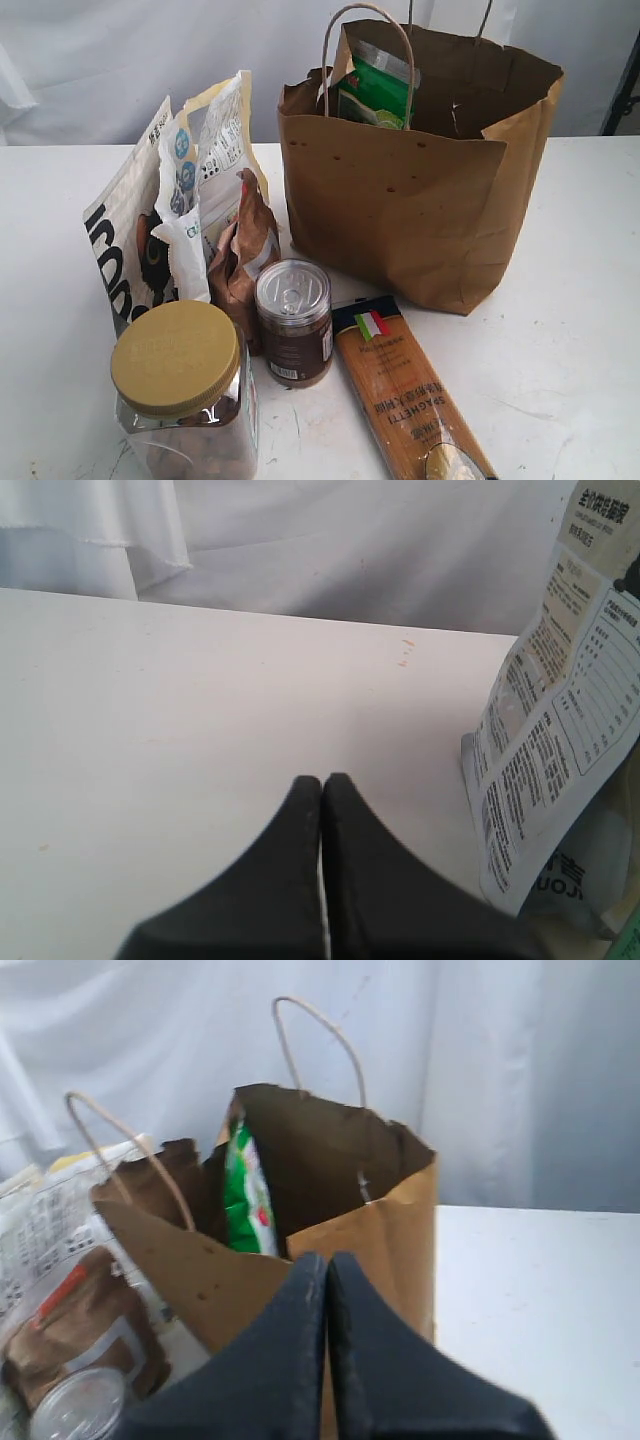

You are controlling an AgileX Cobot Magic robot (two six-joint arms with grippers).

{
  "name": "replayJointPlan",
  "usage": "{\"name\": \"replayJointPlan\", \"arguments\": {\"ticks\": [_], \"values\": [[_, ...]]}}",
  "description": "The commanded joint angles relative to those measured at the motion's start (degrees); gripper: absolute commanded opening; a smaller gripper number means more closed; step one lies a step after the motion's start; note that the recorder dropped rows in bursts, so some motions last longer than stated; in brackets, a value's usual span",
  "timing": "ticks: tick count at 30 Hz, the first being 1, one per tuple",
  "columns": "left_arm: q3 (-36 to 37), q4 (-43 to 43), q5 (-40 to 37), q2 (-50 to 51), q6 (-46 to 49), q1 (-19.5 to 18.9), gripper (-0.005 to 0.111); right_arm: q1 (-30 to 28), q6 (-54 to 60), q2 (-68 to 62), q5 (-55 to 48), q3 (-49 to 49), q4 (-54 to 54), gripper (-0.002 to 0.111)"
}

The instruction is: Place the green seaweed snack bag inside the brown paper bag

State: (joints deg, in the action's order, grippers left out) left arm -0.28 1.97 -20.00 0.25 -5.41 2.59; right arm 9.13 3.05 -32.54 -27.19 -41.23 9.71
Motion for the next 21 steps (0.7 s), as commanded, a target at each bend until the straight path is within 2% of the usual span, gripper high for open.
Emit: {"name": "replayJointPlan", "arguments": {"ticks": [1, 12, 21], "values": [[0.28, 0.14, 0.54, -0.25, -0.08, 0.31, 0.000, -4.40, -0.09, 4.75, 5.57, 7.14, -2.52, 0.000], [0.28, 0.14, 0.54, -0.25, -0.08, 0.31, 0.000, -10.86, 0.13, 17.41, 14.01, 24.09, -2.90, 0.000], [0.28, 0.14, 0.54, -0.25, -0.08, 0.31, 0.000, -11.55, 0.40, 20.84, 13.47, 26.55, -2.90, 0.000]]}}
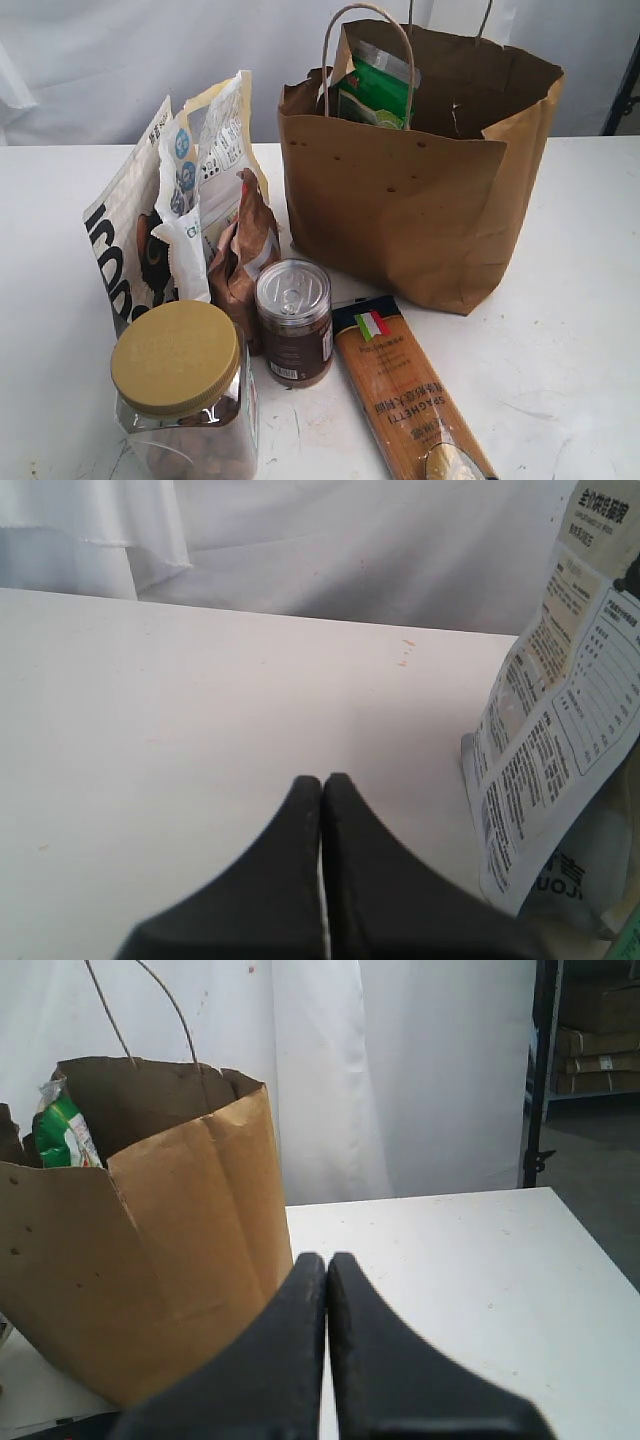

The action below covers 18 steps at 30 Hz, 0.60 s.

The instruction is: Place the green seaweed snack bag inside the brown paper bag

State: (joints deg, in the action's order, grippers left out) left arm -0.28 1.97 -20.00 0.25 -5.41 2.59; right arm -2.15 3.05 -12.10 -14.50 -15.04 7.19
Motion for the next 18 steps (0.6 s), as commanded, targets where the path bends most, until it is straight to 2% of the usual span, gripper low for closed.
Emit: {"name": "replayJointPlan", "arguments": {"ticks": [1, 5, 10, 18], "values": [[0.28, 0.14, 0.54, -0.25, -0.08, 0.31, 0.000, -0.26, 0.40, 0.39, 0.78, 0.36, -0.38, 0.000], [0.28, 0.14, 0.54, -0.25, -0.08, 0.31, 0.000, -0.26, -0.89, 1.16, 0.78, 1.38, -1.25, 0.000], [0.28, 0.14, 0.54, -0.25, -0.08, 0.31, 0.000, -0.26, -16.17, 7.19, 1.44, 6.94, -12.74, 0.000], [0.28, 0.14, 0.54, -0.25, -0.08, 0.31, 0.000, -0.26, -11.02, 12.10, 2.16, 14.25, -9.90, 0.000]]}}
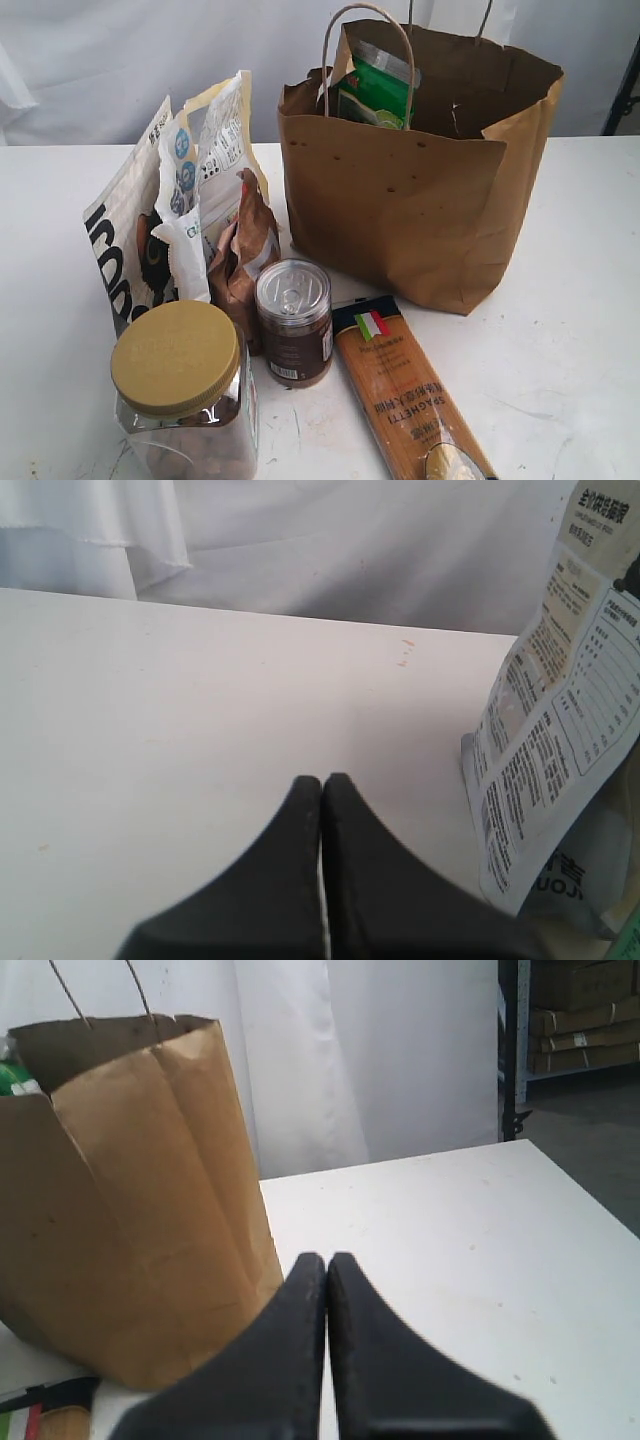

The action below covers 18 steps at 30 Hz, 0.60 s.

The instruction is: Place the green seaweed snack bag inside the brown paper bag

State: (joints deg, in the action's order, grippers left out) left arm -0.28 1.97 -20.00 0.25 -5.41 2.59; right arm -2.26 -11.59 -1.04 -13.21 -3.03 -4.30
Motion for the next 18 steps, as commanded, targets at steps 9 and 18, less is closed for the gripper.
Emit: {"name": "replayJointPlan", "arguments": {"ticks": [9, 18], "values": [[0.28, 0.14, 0.54, -0.25, -0.08, 0.31, 0.000, -0.16, 8.08, 1.04, -0.69, 3.03, 5.15, 0.000], [0.28, 0.14, 0.54, -0.25, -0.08, 0.31, 0.000, -0.16, 10.37, 1.04, -5.87, 3.03, 5.15, 0.000]]}}
